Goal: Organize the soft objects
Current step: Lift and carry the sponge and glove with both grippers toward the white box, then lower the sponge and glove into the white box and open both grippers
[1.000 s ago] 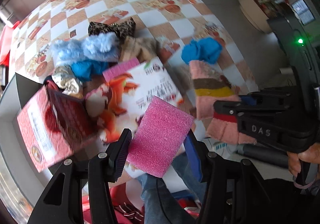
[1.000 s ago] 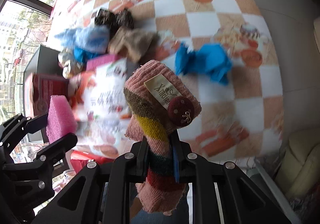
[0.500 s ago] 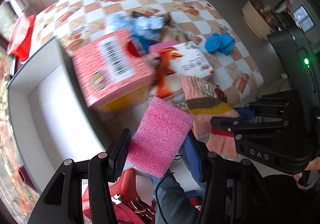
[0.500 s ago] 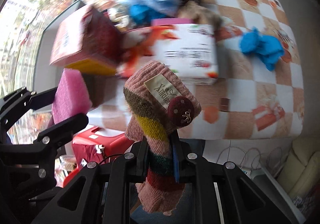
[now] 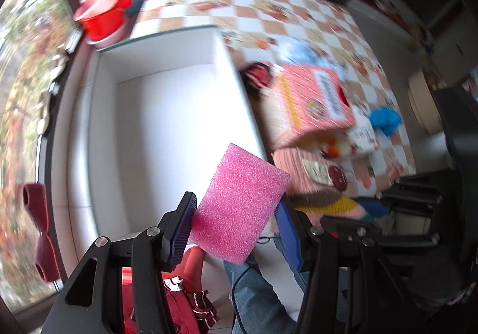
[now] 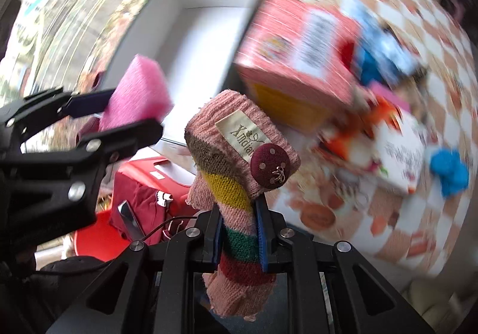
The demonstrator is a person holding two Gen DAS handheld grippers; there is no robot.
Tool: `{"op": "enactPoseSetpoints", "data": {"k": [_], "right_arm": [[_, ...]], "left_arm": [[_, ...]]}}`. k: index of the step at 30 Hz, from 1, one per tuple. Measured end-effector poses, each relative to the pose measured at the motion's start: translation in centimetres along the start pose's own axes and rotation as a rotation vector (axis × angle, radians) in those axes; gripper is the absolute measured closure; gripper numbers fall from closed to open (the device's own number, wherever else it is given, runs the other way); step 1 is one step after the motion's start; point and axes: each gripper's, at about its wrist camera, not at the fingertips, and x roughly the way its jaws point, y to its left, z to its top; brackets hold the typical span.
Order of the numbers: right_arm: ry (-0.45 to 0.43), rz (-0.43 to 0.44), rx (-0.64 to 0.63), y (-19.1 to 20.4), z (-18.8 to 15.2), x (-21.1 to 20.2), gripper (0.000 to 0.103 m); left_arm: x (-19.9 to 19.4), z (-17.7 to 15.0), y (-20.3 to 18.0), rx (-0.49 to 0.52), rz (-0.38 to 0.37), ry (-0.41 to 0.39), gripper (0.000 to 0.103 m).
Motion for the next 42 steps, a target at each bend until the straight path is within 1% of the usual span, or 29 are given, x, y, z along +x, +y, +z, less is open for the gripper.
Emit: {"op": "enactPoseSetpoints", "data": {"k": [4, 7, 10, 13, 18, 22, 34, 42], "right_arm": [[-0.004, 0.010, -0.082, 2.0, 2.0, -0.2, 0.083], [-0.006, 0.014, -0.119, 3.1, 3.2, -0.4, 0.083], [-0.011, 0.024, -0.132, 3.9, 4.7, -0.3, 0.083], [-0.017, 0.043, -0.115, 4.4, 6.5, -0.5, 0.083], [-0.030, 0.068, -0.086, 5.0, 9.0, -0.5, 0.083], [-0.035, 0.077, -0.063, 4.9, 10.8, -0.3, 0.083], [-0.020, 0.075, 0.002, 2.9, 14.6, 1.4, 0.083], [-0.015, 0.069, 0.018, 2.0, 16.9, 2.6, 0.083]], "left_arm": [[-1.0, 0.3, 3.5, -0.104, 0.037, -0.039, 0.047], [-1.5, 0.5, 5.6, -0.176, 0.054, -0.062, 0.047], [-1.5, 0.6, 6.8, -0.228, 0.067, -0.068, 0.047], [-1.2, 0.7, 8.1, -0.271, 0.076, -0.067, 0.047], [-0.7, 0.9, 9.2, -0.311, 0.082, -0.068, 0.047], [-0.1, 1.5, 9.4, -0.320, 0.081, -0.066, 0.047], [1.7, 2.9, 10.5, -0.379, 0.084, -0.070, 0.047], [2.5, 3.4, 10.8, -0.396, 0.094, -0.073, 0.046]]}}
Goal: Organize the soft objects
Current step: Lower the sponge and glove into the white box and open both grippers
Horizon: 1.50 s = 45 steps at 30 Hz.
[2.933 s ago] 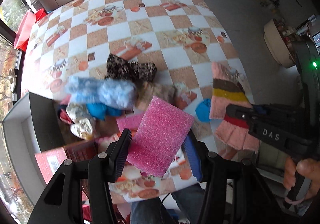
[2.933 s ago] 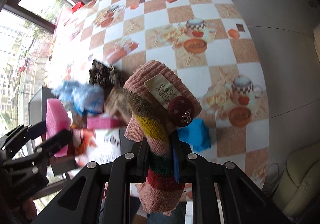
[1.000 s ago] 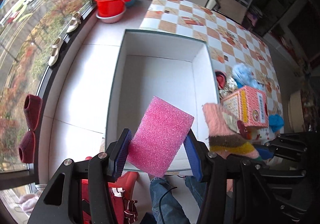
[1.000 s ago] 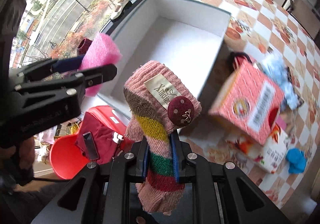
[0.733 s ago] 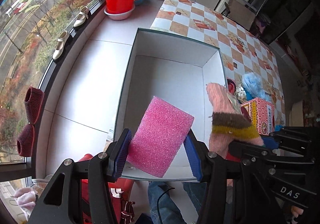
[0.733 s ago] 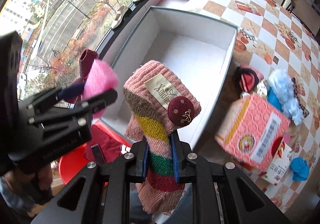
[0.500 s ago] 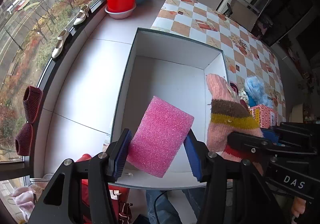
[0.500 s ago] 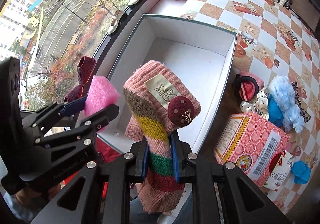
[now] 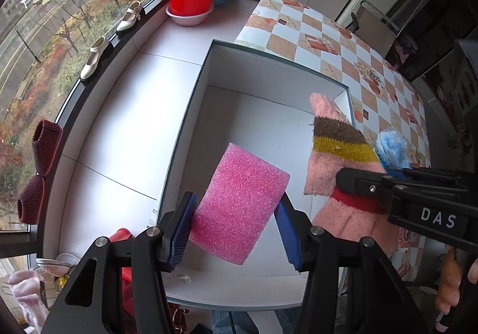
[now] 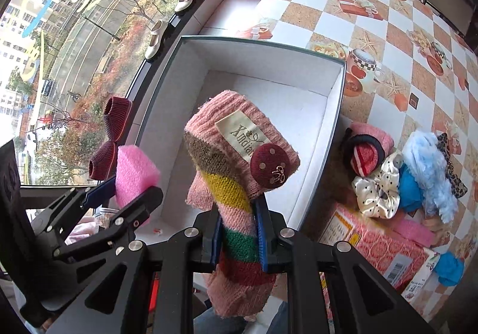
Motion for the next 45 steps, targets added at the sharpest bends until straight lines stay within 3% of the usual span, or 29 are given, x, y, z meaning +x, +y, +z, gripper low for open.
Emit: {"op": "enactPoseSetpoints", "data": {"k": [13, 23, 37, 43, 45], "right_arm": [[-0.003, 0.010, 0.050, -1.2, 3.2, 1.2, 0.083], [0.009, -0.003, 0.097, -2.5, 4.8, 2.5, 0.083], [0.027, -0.039, 0.049, -2.3, 5.3, 4.0, 0.083], [0.024, -0.049, 0.043, -2.0, 5.3, 3.8, 0.083], [0.031, -0.042, 0.037, -1.9, 5.3, 3.8, 0.083]], "left_arm": [[1.0, 2.4, 0.4, -0.058, 0.012, -0.014, 0.046], [3.0, 3.2, -0.6, -0.041, 0.020, 0.012, 0.046], [5.0, 3.6, -1.2, -0.032, 0.027, 0.041, 0.045], [4.8, 3.3, -1.2, -0.028, 0.030, 0.048, 0.039], [4.8, 3.2, -1.2, -0.034, 0.029, 0.054, 0.028]]}}
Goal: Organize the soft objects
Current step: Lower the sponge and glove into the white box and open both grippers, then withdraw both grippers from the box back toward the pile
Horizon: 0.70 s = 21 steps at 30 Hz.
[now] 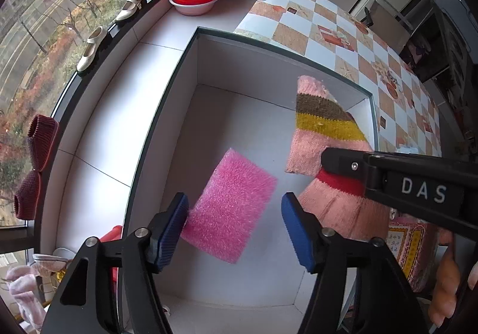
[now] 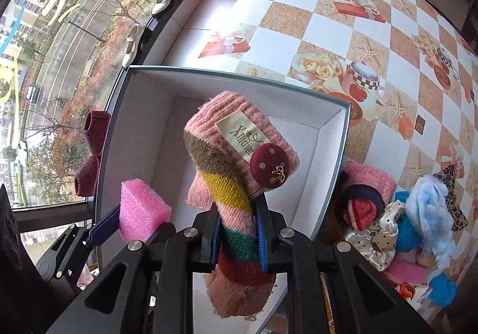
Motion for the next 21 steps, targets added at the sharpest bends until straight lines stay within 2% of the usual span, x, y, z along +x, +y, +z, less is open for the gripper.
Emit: {"op": "enactPoseSetpoints", "data": {"k": [1, 2, 4, 5, 6, 8, 9, 11, 14, 21], "right_arm": [[0.008, 0.005, -0.006, 0.1, -0.1, 0.0, 0.083], [0.014, 0.010, -0.011, 0.2, -0.1, 0.0, 0.076], [0.009, 0.009, -0.021, 0.4, -0.2, -0.1, 0.054], [0.004, 0.013, -0.027, 0.5, -0.3, -0.4, 0.031], [0.001, 0.017, -0.029, 0.7, -0.3, -0.5, 0.016], [-0.013, 0.025, -0.029, 0.9, -0.5, -1.1, 0.015], [-0.018, 0.030, -0.031, 1.0, -0.5, -1.3, 0.013], [-0.028, 0.033, -0.035, 1.1, -0.6, -1.7, 0.000], [-0.049, 0.044, -0.032, 1.2, -0.9, -2.6, 0.000], [-0.038, 0.065, -0.009, 1.6, -1.8, -4.0, 0.000]], "left_arm": [[-0.1, -0.1, 0.1, -0.007, -0.004, 0.000, 0.025], [-0.2, -0.2, 0.1, -0.014, -0.011, 0.001, 0.024], [-0.1, -0.3, 0.3, -0.032, -0.022, 0.027, 0.020], [-0.1, -0.4, 0.4, -0.042, -0.036, 0.032, 0.017], [-0.1, -0.5, 0.4, -0.048, -0.048, 0.032, 0.011], [-0.5, -0.6, 0.4, -0.051, -0.048, 0.025, 0.001], [-0.6, -0.7, 0.3, -0.050, -0.048, 0.021, 0.001], [-0.7, -0.8, 0.2, -0.060, -0.081, 0.019, 0.001], [-0.9, -1.0, 0.4, -0.084, -0.109, 0.029, 0.001], [-2.0, -2.0, 0.7, -0.087, -0.079, 0.058, 0.001]]}}
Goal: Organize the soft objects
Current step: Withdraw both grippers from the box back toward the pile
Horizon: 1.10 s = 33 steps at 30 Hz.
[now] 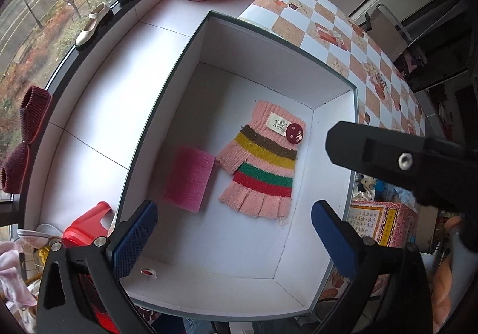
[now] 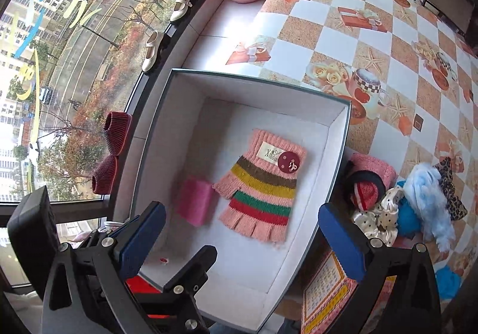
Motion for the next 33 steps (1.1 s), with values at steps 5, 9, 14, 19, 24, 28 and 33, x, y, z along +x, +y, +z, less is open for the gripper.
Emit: {"op": "enactPoseSetpoints", "data": {"k": [5, 9, 14, 19, 24, 28, 33], "right_arm": [[-0.008, -0.006, -0.007, 0.4, -0.8, -1.0, 0.000], [-0.024, 0.008, 0.000, 0.8, -1.3, -2.0, 0.000], [-0.034, 0.004, -0.012, 1.6, -2.0, -3.1, 0.000], [-0.058, 0.010, -0.019, 2.2, -3.0, -4.4, 0.000], [-0.086, 0.029, -0.002, 2.0, -3.7, -5.8, 0.000], [-0.111, 0.043, 0.037, 0.8, -4.2, -7.0, 0.000], [-0.156, 0.060, 0.100, -1.9, -5.2, -9.4, 0.000]], "left_arm": [[-0.9, -0.7, 0.2, 0.008, 0.033, 0.020, 0.001], [-1.8, -1.3, 0.2, 0.025, 0.052, 0.017, 0.001], [-2.9, -2.1, 0.2, 0.035, 0.064, 0.017, 0.001], [-4.0, -2.9, 0.1, 0.042, 0.072, 0.007, 0.001], [-4.6, -2.9, -1.0, 0.075, 0.076, 0.004, 0.001], [-5.2, -2.6, -2.7, 0.113, 0.059, 0.000, 0.001], [-5.7, -2.2, -5.8, 0.176, 0.041, -0.003, 0.001]]}}
